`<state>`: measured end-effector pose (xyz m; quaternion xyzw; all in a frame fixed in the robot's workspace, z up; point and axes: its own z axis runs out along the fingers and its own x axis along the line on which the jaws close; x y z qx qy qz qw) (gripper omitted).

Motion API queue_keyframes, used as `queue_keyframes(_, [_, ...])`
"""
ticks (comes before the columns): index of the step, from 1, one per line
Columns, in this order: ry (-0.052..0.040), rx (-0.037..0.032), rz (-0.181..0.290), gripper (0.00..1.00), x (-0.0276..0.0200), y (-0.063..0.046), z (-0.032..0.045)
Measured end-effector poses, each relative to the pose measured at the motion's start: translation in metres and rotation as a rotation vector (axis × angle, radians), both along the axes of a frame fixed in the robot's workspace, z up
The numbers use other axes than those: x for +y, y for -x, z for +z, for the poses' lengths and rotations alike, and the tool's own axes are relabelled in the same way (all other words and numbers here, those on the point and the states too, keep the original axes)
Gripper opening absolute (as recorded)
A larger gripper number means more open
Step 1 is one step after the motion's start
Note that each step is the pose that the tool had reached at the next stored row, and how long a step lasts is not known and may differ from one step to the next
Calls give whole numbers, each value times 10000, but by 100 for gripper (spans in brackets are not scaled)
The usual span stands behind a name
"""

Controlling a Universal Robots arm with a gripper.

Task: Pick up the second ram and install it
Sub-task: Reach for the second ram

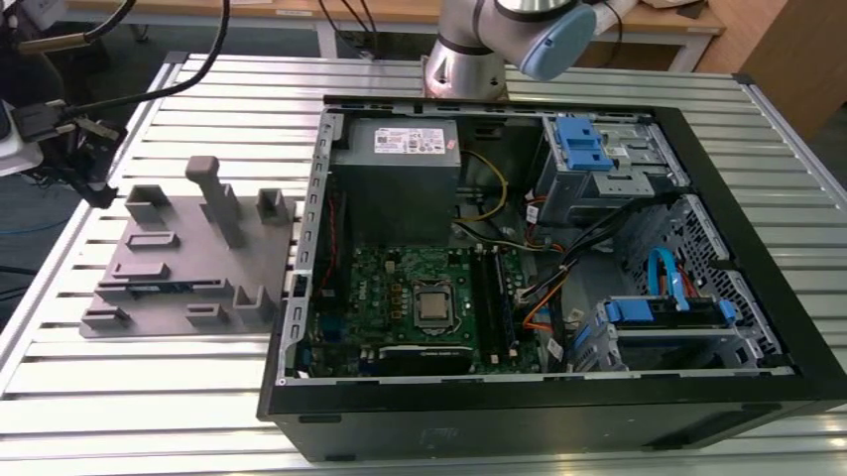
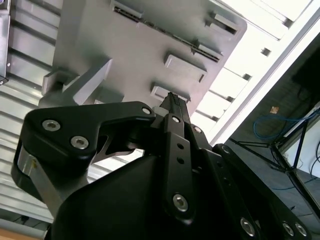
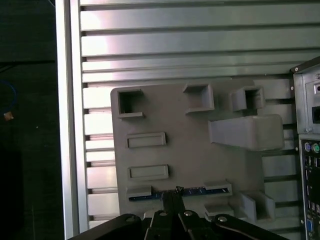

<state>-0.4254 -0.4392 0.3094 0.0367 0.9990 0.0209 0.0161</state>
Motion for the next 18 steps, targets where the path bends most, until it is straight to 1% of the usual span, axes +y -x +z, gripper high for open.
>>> queue_keyframes(2, [52,-1,11,11,-19,-9,-19])
queue_keyframes(5, [194,0,17,11,-31,-22,-36])
queue_keyframes(7, [269,2,32,11,-37,-41,-49])
queue_keyframes(11, [442,0,58,11,-39,-83,-76])
queue_keyframes(13, [468,1,78,11,-39,-103,-89])
queue_keyframes(18, [469,0,84,11,-39,-114,-96])
